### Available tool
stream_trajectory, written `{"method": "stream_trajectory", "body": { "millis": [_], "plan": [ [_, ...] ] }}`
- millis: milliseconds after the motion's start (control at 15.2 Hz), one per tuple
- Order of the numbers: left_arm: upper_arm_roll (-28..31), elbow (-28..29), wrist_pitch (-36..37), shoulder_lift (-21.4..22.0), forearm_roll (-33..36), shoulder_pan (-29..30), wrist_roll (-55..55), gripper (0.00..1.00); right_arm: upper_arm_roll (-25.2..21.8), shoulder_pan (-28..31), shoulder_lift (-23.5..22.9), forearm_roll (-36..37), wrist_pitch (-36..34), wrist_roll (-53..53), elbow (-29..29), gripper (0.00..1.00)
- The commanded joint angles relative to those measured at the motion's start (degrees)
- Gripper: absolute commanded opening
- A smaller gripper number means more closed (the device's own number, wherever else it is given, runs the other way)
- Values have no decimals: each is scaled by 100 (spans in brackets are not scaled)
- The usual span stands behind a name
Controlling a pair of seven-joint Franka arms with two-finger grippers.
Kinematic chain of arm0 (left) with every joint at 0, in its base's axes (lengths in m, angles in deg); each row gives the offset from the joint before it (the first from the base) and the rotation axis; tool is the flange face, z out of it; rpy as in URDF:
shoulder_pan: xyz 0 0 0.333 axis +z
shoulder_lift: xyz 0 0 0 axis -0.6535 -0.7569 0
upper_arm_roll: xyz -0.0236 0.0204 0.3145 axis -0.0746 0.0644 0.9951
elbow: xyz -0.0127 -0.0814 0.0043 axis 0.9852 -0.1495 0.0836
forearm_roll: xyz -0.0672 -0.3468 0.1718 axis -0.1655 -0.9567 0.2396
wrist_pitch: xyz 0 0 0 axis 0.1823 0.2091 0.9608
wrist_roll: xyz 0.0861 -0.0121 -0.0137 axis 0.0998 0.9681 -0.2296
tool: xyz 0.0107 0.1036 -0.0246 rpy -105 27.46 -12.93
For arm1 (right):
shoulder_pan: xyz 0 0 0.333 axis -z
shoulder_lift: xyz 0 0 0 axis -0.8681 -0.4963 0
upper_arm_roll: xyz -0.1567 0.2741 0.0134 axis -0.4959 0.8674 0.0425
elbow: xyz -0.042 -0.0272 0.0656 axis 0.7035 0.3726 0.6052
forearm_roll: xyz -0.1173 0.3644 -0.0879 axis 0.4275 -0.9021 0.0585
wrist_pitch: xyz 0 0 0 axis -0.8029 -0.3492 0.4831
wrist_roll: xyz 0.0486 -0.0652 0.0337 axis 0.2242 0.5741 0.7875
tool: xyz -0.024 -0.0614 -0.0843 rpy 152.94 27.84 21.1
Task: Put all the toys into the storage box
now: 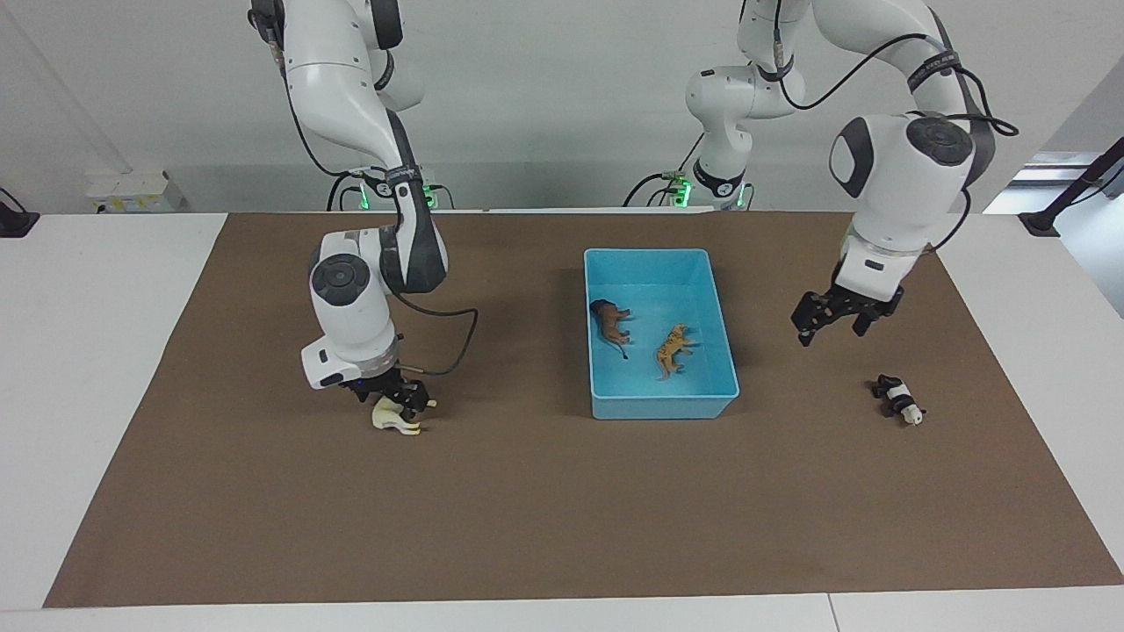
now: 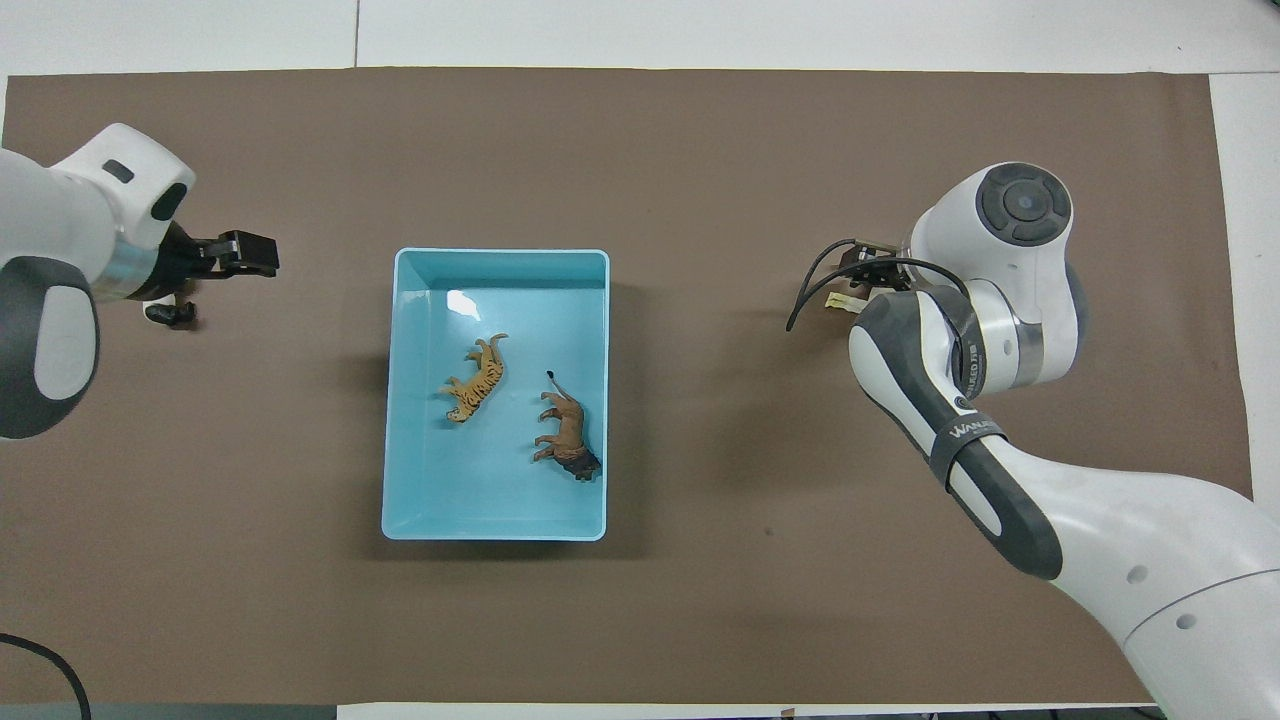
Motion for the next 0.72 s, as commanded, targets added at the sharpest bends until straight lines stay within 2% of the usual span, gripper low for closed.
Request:
{"method": "stream_trajectory", "body": {
  "millis": [0,66,131,197,460,592,657],
  "plan": [
    [-86,-594,-99,-656,-11,562,479,100,75,80,103,79,261,293,257,100],
    [-86,-806,-99,-823,-11,721,699,100,75,89,103,88,296,346,266,76],
    [-94,-1008,-99,-982,-3,923,962,100,75,98,103,79,271,416,257,6],
    [-95,-1114,-99,-1096,6,1099,1191,100,66,63,103,88,192,417,240,0],
    [-77,-1150,-510,-1597,50,1268,1518,100,66,19,120,105,-343,435,-50,0],
    [-59,-1133,-1063,-1923,76,1276,1579,100,83,-77,155,97,-1052,382,-566,0],
    [-51,-1124,-1144,-1976,76,1285,1693,100,101,-217,156,70,-1683,295,-1117,0]
  ]
}}
